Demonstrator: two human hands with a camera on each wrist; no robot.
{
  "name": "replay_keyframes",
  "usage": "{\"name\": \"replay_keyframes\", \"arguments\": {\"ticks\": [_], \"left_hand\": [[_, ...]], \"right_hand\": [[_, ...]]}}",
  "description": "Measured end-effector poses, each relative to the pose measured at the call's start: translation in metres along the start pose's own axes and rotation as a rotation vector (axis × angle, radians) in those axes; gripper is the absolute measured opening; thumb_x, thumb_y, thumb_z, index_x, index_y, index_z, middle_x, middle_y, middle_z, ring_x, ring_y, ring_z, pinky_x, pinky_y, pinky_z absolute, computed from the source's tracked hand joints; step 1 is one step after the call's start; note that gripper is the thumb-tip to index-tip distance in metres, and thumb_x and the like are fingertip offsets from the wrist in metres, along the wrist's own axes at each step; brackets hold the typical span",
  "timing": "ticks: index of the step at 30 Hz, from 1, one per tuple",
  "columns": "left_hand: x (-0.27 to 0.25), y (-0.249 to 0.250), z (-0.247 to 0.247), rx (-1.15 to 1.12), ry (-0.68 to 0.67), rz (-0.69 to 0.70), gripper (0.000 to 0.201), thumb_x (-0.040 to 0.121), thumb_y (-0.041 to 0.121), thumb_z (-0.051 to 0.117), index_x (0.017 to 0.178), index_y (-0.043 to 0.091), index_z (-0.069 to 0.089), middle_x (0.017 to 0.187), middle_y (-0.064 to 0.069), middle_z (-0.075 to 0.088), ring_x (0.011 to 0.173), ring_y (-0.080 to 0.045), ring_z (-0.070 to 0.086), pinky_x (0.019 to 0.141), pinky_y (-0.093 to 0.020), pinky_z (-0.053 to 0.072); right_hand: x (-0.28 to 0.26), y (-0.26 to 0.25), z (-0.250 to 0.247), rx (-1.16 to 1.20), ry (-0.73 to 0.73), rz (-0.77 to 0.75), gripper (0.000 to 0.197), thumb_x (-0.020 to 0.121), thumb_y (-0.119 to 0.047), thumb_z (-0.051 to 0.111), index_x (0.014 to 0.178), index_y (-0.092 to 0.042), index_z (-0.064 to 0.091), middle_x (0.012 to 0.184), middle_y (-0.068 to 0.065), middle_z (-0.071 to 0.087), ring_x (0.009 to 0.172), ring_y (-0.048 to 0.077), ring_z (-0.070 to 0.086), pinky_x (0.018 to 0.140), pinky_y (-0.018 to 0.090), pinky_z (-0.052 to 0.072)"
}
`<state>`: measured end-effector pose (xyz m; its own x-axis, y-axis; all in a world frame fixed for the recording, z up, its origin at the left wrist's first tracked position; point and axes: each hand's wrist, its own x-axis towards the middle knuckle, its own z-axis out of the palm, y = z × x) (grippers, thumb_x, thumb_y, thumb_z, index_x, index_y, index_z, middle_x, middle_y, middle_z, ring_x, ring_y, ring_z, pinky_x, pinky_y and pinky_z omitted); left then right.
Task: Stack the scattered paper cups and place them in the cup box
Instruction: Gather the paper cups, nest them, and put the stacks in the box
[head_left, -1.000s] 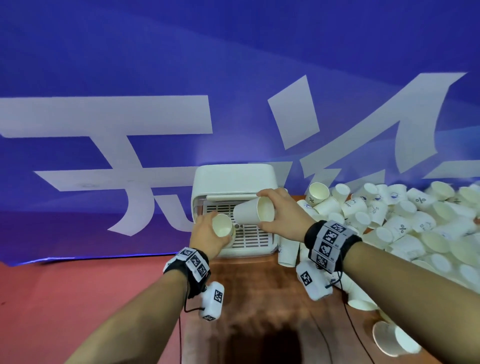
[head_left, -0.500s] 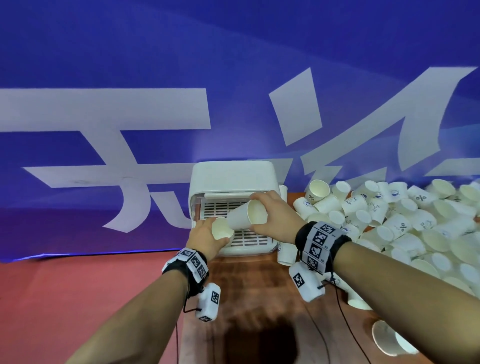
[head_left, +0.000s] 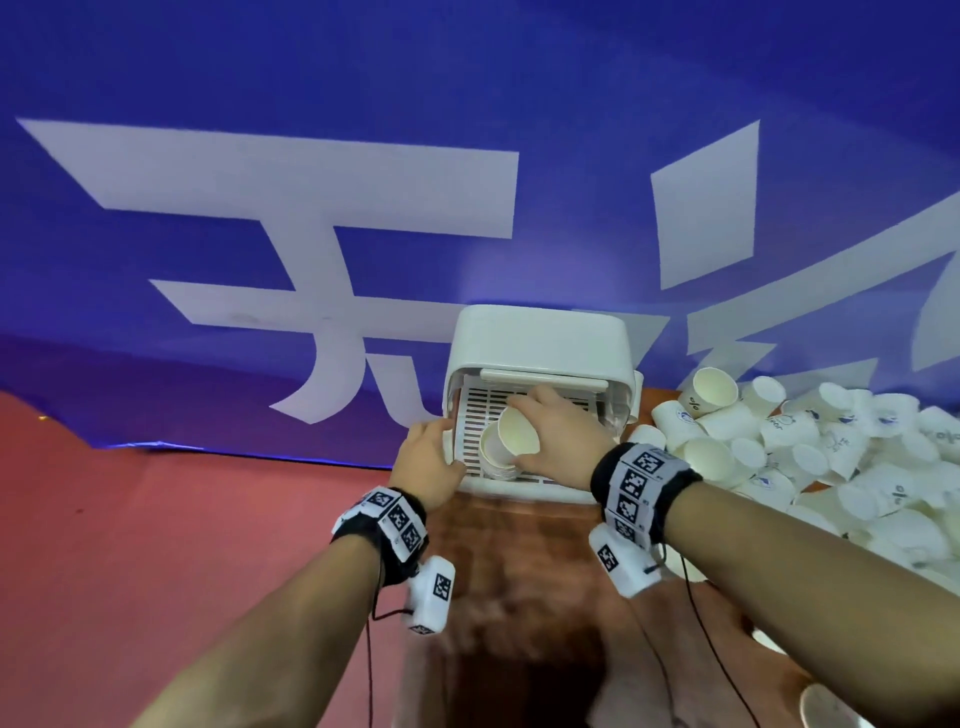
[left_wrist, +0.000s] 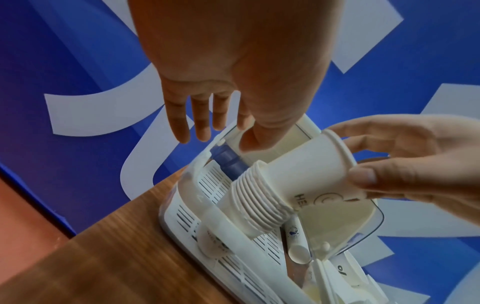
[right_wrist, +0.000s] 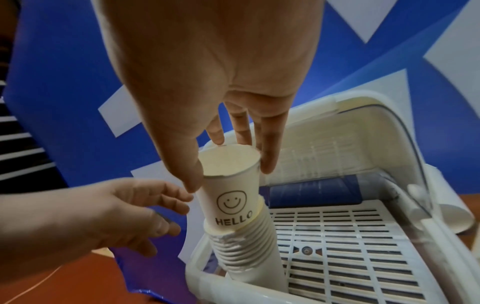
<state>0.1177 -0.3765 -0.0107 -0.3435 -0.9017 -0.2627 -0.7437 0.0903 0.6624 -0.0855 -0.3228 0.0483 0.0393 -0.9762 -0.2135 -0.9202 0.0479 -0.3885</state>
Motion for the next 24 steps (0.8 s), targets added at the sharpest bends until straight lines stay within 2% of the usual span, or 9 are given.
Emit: {"name": "replay_keyframes", "arguments": {"ticks": [3,9,20,24], "left_hand": [[0.000,-0.009,-0.005,0.006,-0.022,0.005,0.058,0.080,0.016,0.065,0.136,0.018,0.049,0.133,-0.003,0.042,0.105,-0.024,0.057,0.099,-0.036,0.046],[0.000,-0.023,-0.011,-0.032,-0.005,0.013,0.051,0.082,0.014,0.066,0.131,0.020,0.052,0.130,0.000,0.042,0.101,-0.015,0.054,0.094,-0.024,0.043],[-0.006,-0.028,-0.019,-0.060,-0.010,0.026,0.054,0.083,0.012,0.063,0.135,0.019,0.049,0.134,-0.001,0.042,0.110,-0.019,0.056,0.098,-0.027,0.045],[-0.010,-0.027,-0.020,-0.060,-0.016,0.030,0.054,0.084,0.013,0.063,0.136,0.020,0.049,0.135,0.000,0.041,0.109,-0.017,0.055,0.097,-0.026,0.045]], "right_hand": [[0.011,-0.003,0.010,-0.051,-0.036,-0.008,0.075,0.077,-0.037,0.073,0.143,-0.021,0.040,0.127,0.004,0.045,0.112,0.027,0.055,0.091,0.044,0.050],[0.023,0.000,0.029,-0.105,-0.071,0.009,0.076,0.078,-0.043,0.073,0.144,-0.024,0.039,0.134,0.001,0.046,0.121,0.025,0.048,0.096,0.042,0.047],[0.029,0.000,0.042,-0.187,-0.082,0.030,0.076,0.077,-0.045,0.075,0.142,-0.028,0.040,0.136,-0.005,0.049,0.123,0.023,0.048,0.095,0.042,0.048],[0.030,0.001,0.043,-0.166,-0.084,0.040,0.075,0.078,-0.044,0.076,0.142,-0.028,0.041,0.136,-0.006,0.049,0.122,0.023,0.049,0.096,0.041,0.047]]}}
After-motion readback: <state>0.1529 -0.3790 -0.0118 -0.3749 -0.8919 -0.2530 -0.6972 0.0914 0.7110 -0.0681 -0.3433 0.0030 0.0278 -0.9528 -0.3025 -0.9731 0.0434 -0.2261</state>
